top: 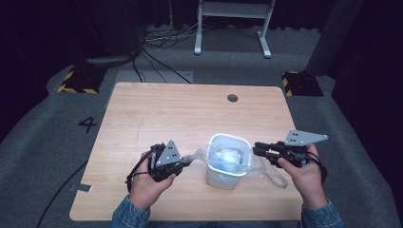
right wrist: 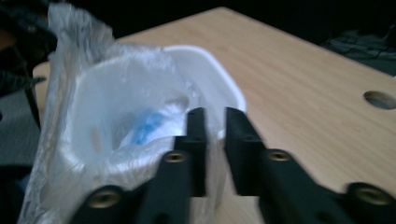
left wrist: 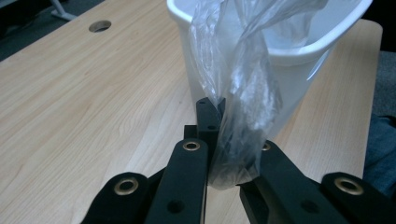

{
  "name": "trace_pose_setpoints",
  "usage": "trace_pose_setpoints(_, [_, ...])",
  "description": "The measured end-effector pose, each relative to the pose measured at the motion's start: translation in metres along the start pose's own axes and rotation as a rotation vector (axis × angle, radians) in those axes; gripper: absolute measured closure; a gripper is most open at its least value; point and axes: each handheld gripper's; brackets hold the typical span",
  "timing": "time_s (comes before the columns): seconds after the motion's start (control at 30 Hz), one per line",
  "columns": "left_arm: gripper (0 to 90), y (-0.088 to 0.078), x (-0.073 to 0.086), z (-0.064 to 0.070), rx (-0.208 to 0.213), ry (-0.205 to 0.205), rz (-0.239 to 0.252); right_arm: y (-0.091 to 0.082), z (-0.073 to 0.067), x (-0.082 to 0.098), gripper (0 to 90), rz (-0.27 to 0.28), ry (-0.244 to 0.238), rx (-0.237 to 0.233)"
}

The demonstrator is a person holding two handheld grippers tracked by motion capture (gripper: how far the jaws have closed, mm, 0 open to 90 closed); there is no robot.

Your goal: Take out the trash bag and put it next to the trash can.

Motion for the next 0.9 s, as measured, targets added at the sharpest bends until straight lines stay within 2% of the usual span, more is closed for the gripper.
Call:
trace_pose_setpoints(0.1, [86.9, -0.002, 0.001, -0.001, -0.006, -0.005, 0.011, -0.018, 0.008, 0.004, 51.3, 0.088, 0.046, 0.063])
trace_pose_setpoints(0.13, [80.5, -0.002, 0.001, -0.002, -0.015, -0.007, 0.01, -0.025, 0.012, 0.007, 47.7, 0.105, 0.052, 0.101])
trace_pose_setpoints(0.17, [72.0, -0.003, 0.002, -0.003, -0.029, -0.009, 0.006, -0.031, 0.015, 0.011, 46.8, 0.112, 0.064, 0.14])
trace_pose_setpoints(0.2, [67.9, -0.004, 0.002, -0.003, -0.036, -0.018, 0.005, -0.038, 0.02, 0.016, 46.2, 0.108, 0.077, 0.169])
trace_pose_setpoints(0.27, [62.2, -0.006, 0.005, -0.004, -0.03, -0.017, -0.003, -0.049, 0.028, 0.03, 43.3, 0.101, 0.117, 0.223])
trace_pose_setpoints(0.3, [61.7, -0.007, 0.006, -0.005, -0.017, -0.021, -0.022, -0.053, 0.032, 0.038, 43.4, 0.085, 0.128, 0.247])
trace_pose_setpoints(0.33, [59.9, -0.006, 0.009, -0.006, -0.011, -0.028, -0.041, -0.056, 0.034, 0.048, 44.0, 0.069, 0.159, 0.252])
trace_pose_setpoints(0.4, [56.5, -0.004, 0.017, -0.01, -0.01, -0.051, -0.054, -0.057, 0.034, 0.069, 44.5, 0.046, 0.214, 0.252])
trace_pose_setpoints(0.47, [52.9, 0.0, 0.023, -0.012, -0.014, -0.064, -0.087, -0.052, 0.03, 0.088, 45.3, -0.013, 0.236, 0.246])
trace_pose_setpoints(0.5, [50.6, 0.002, 0.025, -0.012, -0.017, -0.064, -0.082, -0.048, 0.027, 0.097, 45.7, -0.044, 0.244, 0.235])
trace_pose_setpoints(0.57, [49.2, 0.004, 0.025, -0.012, -0.012, -0.073, -0.065, -0.037, 0.017, 0.109, 47.7, -0.096, 0.228, 0.197])
trace_pose_setpoints(0.6, [48.9, 0.005, 0.024, -0.011, -0.012, -0.073, -0.051, -0.031, 0.011, 0.112, 49.4, -0.103, 0.216, 0.17])
trace_pose_setpoints(0.7, [52.6, 0.006, 0.013, -0.006, -0.002, -0.047, 0.02, -0.02, -0.007, 0.105, 52.4, -0.053, 0.16, 0.098])
trace_pose_setpoints(0.73, [53.0, 0.006, 0.009, -0.004, 0.0, -0.046, 0.04, -0.02, -0.012, 0.098, 52.3, -0.026, 0.138, 0.094])
trace_pose_setpoints(0.8, [53.5, 0.004, -0.001, -0.002, 0.016, -0.075, 0.07, -0.022, -0.018, 0.08, 51.3, 0.034, 0.099, 0.087])
trace_pose_setpoints(0.9, [54.2, 0.005, -0.014, 0.001, 0.022, -0.061, 0.094, -0.026, -0.027, 0.053, 49.1, 0.104, 0.04, 0.06])
Point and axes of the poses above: each handheld gripper's, and its own axes: y roughly forward along the jaws, x roughly out of its underside, z roughly to its right, and after that the axes turned 3 degrees about x, right-handed
